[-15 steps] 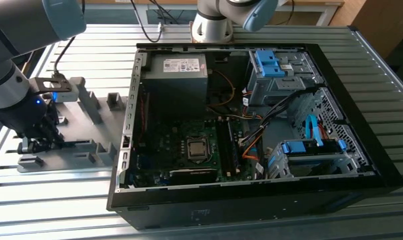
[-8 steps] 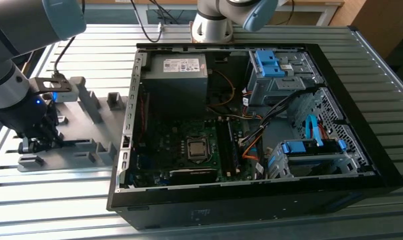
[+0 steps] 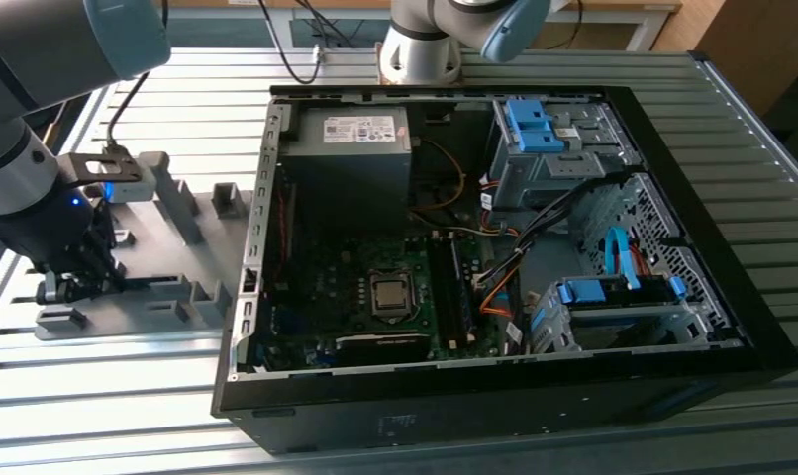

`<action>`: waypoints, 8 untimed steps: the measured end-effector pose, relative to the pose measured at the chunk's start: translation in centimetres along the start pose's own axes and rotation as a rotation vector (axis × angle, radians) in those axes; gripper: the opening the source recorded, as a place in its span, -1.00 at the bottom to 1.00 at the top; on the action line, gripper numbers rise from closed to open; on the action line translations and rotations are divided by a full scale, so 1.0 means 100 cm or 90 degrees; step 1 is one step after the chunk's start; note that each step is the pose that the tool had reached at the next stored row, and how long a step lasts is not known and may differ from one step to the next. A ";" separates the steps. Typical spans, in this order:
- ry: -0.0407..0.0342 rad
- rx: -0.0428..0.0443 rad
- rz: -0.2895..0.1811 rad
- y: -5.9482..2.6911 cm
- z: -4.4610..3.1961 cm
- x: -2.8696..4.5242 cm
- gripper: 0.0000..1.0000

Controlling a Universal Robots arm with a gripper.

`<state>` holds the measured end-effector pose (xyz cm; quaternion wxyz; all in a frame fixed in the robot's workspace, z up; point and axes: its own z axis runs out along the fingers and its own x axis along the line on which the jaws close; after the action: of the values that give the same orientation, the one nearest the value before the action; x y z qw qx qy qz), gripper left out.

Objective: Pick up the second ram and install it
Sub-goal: 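Pick up the second ram and move it above second insertion slot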

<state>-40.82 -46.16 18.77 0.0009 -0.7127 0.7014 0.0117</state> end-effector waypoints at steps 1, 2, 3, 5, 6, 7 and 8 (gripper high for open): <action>0.0000 0.0000 0.000 0.0000 0.0000 0.0000 -0.72; 0.0002 0.0000 0.000 0.0000 -0.0004 0.0000 -0.72; 0.0004 -0.0001 0.000 0.0000 -0.0010 0.0000 -0.72; 0.0004 0.0000 0.000 0.0001 -0.0023 0.0000 -0.72; 0.0004 0.0000 0.000 0.0001 -0.0031 -0.0001 -0.72; 0.0004 0.0000 0.000 0.0001 -0.0039 -0.0001 -0.72; 0.0004 0.0000 0.000 0.0001 -0.0048 -0.0001 -0.72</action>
<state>-40.82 -46.16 19.25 0.0007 -0.7127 0.7014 0.0115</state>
